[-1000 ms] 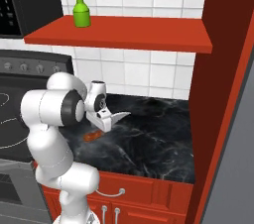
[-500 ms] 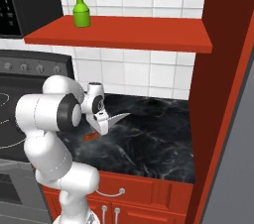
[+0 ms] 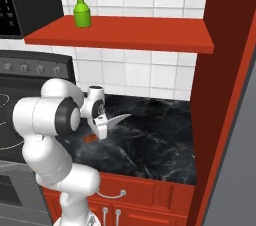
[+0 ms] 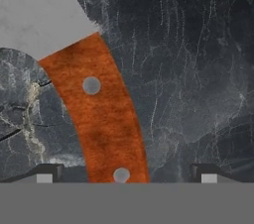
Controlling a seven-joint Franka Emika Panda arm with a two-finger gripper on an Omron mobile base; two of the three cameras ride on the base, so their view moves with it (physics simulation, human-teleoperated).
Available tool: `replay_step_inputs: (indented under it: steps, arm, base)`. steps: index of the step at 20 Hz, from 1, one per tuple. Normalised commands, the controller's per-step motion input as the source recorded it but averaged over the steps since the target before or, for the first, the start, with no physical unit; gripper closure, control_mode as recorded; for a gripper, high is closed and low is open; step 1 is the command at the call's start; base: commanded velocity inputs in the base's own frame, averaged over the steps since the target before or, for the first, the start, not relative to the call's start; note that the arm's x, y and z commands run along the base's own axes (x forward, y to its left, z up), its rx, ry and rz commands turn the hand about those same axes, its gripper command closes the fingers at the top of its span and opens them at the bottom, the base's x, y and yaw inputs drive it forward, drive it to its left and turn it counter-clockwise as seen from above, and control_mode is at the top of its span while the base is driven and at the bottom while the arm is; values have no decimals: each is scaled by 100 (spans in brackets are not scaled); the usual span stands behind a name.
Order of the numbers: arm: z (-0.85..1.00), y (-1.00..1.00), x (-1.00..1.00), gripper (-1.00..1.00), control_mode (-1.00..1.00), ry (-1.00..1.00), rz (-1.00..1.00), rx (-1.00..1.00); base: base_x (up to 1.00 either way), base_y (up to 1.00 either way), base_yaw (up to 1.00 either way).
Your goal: Move the cutting board and knife to the sink. Then move spray from the shelves to the counter.
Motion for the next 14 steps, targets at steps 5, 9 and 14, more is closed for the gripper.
replay_step_inputs:
  steps: [5,9,14]
  arm:
    - [-9,10,4,-100,-100,-7,-1,-2]
    - [-17,8,0,-100,-100,-13,0,0]
    - [-23,1,-10,-100,-100,-12,0,0]
  base:
    - [0,0,0]
    - [0,0,0]
    - [0,0,0]
